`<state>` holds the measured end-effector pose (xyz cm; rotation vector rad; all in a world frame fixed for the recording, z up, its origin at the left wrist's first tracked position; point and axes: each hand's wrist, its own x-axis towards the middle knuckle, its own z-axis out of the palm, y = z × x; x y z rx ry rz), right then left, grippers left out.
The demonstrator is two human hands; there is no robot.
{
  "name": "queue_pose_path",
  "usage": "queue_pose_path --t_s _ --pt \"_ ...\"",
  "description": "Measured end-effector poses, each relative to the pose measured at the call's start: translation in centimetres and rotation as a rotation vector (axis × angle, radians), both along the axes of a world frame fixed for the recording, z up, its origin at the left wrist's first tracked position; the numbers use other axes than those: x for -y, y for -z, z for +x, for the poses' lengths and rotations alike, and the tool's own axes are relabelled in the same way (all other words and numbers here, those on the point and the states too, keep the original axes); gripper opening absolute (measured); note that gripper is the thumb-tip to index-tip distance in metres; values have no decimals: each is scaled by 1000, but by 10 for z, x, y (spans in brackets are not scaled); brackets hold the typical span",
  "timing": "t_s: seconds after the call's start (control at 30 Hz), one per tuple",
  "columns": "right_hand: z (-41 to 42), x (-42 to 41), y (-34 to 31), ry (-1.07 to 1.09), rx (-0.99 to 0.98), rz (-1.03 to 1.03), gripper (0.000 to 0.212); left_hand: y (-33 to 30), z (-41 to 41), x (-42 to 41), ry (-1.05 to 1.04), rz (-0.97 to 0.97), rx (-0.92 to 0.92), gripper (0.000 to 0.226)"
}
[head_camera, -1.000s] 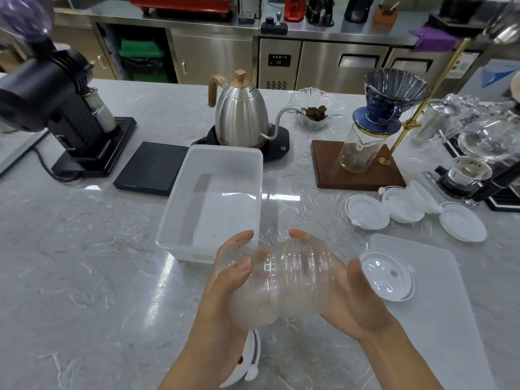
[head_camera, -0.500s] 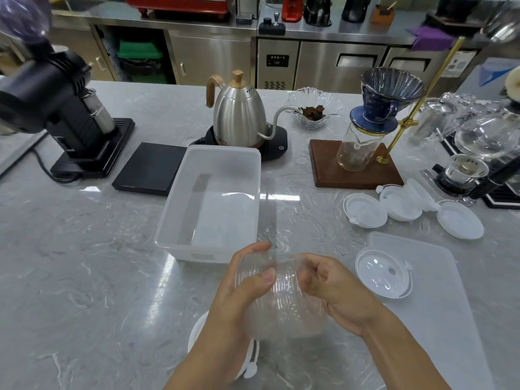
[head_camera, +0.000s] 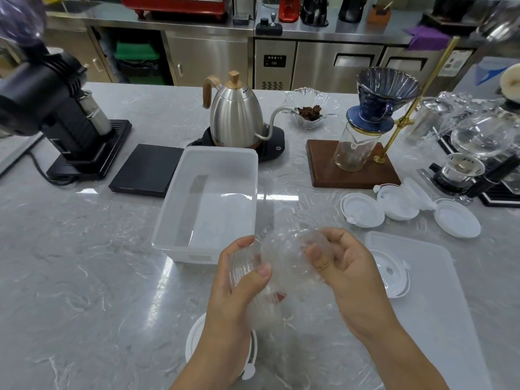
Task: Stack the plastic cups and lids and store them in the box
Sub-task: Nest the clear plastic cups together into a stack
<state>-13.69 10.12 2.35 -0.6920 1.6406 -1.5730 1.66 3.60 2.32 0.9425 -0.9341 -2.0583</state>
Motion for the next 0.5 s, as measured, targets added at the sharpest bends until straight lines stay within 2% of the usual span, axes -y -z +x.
queue_pose_path --t_s 0.07,0.3,0.5 --pt "6 0 -6 17 -64 2 45 0 0 0 -11 -14 -21 71" --pt "25 -4 -11 78 -282 -85 38 1 1 -2 -11 -83 -29 69" --pt "42 -3 -4 11 -285 -201 36 5 -1 -4 -39 -162 11 67"
